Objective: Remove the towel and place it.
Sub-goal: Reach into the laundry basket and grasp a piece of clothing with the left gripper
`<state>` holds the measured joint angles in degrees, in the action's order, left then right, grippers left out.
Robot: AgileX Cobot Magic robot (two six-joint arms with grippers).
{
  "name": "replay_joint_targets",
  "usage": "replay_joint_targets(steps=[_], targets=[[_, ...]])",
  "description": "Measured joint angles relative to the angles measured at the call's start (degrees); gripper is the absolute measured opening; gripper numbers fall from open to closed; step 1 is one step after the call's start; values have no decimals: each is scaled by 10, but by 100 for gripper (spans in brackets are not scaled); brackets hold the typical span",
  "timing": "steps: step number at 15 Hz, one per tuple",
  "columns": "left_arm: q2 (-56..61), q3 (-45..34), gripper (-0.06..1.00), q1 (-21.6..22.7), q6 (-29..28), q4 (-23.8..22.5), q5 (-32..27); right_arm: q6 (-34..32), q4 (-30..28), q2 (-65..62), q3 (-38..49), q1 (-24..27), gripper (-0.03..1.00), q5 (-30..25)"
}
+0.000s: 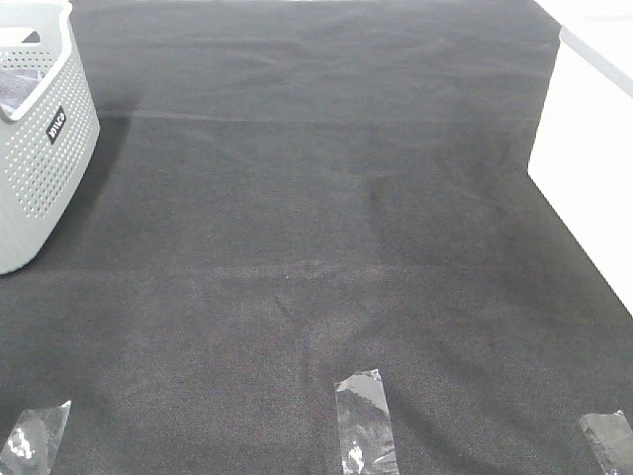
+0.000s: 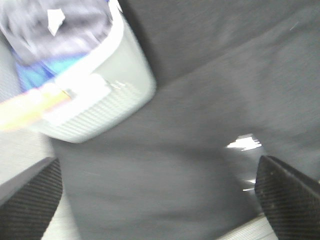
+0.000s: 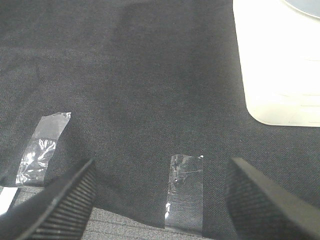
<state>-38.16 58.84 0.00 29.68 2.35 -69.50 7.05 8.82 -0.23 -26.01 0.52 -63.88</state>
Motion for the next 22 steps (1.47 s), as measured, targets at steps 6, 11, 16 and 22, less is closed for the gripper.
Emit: replay_joint_targets(steps=[6, 11, 16, 22], targets=[[-348, 226, 99, 0, 125, -142, -2, 0, 0, 0, 0, 0, 71, 0], [-574, 398, 99, 26, 190, -182, -2, 0, 0, 0, 0, 0, 71, 0], [-727, 532, 99, 60, 266, -200, -1, 0, 0, 0, 0, 0, 71, 0], [-847, 539, 98, 60, 320, -230, 96, 0, 0, 0, 0, 0, 71, 0]])
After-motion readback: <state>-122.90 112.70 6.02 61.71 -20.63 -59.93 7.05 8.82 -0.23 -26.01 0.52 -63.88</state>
